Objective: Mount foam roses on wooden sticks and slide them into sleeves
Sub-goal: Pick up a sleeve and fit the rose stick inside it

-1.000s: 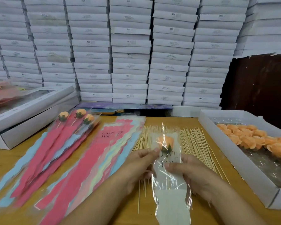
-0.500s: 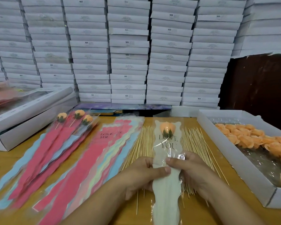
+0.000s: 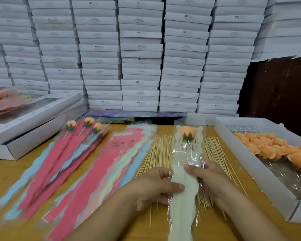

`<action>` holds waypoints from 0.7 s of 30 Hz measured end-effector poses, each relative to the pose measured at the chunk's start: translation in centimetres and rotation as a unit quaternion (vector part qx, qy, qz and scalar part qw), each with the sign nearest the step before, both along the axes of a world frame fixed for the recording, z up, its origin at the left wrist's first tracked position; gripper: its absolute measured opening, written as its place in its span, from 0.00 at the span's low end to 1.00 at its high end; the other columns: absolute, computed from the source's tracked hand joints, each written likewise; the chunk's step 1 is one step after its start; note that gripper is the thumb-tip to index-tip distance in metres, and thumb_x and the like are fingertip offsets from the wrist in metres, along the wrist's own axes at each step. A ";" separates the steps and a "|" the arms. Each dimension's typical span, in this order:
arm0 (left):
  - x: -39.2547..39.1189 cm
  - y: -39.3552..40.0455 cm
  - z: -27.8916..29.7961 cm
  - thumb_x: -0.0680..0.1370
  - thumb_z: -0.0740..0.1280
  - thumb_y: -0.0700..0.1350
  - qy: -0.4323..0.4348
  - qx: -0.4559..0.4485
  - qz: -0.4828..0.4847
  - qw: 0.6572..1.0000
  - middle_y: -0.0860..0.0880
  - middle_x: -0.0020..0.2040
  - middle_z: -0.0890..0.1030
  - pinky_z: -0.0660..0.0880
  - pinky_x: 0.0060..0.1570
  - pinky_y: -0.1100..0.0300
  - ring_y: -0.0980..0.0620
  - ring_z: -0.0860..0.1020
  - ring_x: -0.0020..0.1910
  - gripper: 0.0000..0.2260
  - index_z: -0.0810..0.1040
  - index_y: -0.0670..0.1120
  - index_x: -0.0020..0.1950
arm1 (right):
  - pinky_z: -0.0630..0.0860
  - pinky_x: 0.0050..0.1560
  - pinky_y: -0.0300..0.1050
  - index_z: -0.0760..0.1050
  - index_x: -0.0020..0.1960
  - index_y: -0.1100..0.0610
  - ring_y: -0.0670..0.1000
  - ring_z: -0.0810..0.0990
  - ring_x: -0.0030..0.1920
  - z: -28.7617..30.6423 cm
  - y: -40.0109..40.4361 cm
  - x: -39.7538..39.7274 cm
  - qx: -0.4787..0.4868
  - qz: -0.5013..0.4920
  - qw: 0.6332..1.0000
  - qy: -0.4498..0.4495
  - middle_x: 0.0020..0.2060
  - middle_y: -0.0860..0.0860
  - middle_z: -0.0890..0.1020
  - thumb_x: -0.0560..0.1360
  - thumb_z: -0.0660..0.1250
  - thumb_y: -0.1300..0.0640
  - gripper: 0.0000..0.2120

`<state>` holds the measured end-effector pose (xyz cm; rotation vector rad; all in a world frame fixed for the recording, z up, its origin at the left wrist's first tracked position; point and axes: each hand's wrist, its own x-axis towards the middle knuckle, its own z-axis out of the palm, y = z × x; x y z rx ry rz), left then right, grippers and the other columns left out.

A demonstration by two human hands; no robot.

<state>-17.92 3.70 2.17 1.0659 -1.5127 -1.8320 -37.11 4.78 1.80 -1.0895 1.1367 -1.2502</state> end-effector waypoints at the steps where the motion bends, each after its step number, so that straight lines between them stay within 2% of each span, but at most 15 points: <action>1: 0.0 -0.1 0.0 0.74 0.75 0.37 -0.004 0.001 0.003 1.000 0.42 0.54 0.86 0.82 0.43 0.59 0.48 0.85 0.50 0.14 0.82 0.39 0.60 | 0.80 0.45 0.51 0.83 0.50 0.59 0.57 0.87 0.45 0.0 0.0 0.0 0.000 -0.002 1.000 0.000 0.46 0.57 0.87 0.72 0.74 0.61 0.07; 4: -0.1 0.0 0.3 0.74 0.75 0.37 -0.030 -0.025 0.034 0.999 0.46 0.51 0.86 0.80 0.41 0.62 0.52 0.85 0.47 0.14 0.82 0.40 0.59 | 0.81 0.40 0.49 0.81 0.49 0.61 0.57 0.87 0.44 0.0 0.0 0.1 0.005 0.004 1.000 -0.002 0.45 0.59 0.87 0.68 0.76 0.54 0.14; 7: -0.1 -0.2 1.1 0.75 0.74 0.40 -0.063 -0.070 0.088 0.992 0.50 0.49 0.87 0.81 0.43 0.61 0.53 0.86 0.47 0.13 0.81 0.45 0.59 | 0.80 0.40 0.46 0.84 0.53 0.58 0.56 0.85 0.45 0.2 -0.1 0.2 -0.001 0.029 0.999 -0.030 0.47 0.57 0.86 0.72 0.72 0.49 0.16; 11: 0.1 -0.7 3.5 0.78 0.70 0.36 0.019 -0.035 0.125 0.991 0.44 0.51 0.86 0.81 0.53 0.52 0.47 0.84 0.49 0.10 0.80 0.41 0.60 | 0.75 0.32 0.40 0.82 0.55 0.60 0.49 0.80 0.36 0.3 -0.6 -0.4 -0.002 0.024 0.994 -0.103 0.40 0.55 0.83 0.74 0.69 0.49 0.16; 13: 0.2 -1.0 4.8 0.79 0.67 0.34 0.055 -0.020 0.128 0.990 0.43 0.49 0.85 0.79 0.48 0.54 0.46 0.81 0.48 0.08 0.79 0.40 0.58 | 0.74 0.32 0.41 0.81 0.56 0.60 0.49 0.79 0.35 0.3 -0.7 -0.6 -0.007 0.020 0.994 -0.111 0.40 0.54 0.83 0.75 0.67 0.49 0.17; 16: 1.2 -1.8 6.8 0.81 0.64 0.33 0.087 -0.012 0.134 0.987 0.47 0.38 0.85 0.81 0.36 0.61 0.52 0.83 0.35 0.06 0.78 0.42 0.50 | 0.72 0.32 0.41 0.80 0.57 0.61 0.48 0.78 0.34 0.4 -0.8 -0.7 -0.012 0.009 0.993 -0.114 0.39 0.53 0.83 0.70 0.68 0.48 0.22; 21: 6.1 -4.2 9.1 0.83 0.59 0.34 0.059 -0.027 0.194 0.979 0.46 0.34 0.85 0.80 0.28 0.62 0.53 0.83 0.28 0.08 0.78 0.40 0.51 | 0.72 0.33 0.41 0.79 0.59 0.61 0.48 0.78 0.35 0.4 -0.6 -0.8 -0.021 0.010 0.994 -0.103 0.39 0.53 0.83 0.70 0.67 0.48 0.23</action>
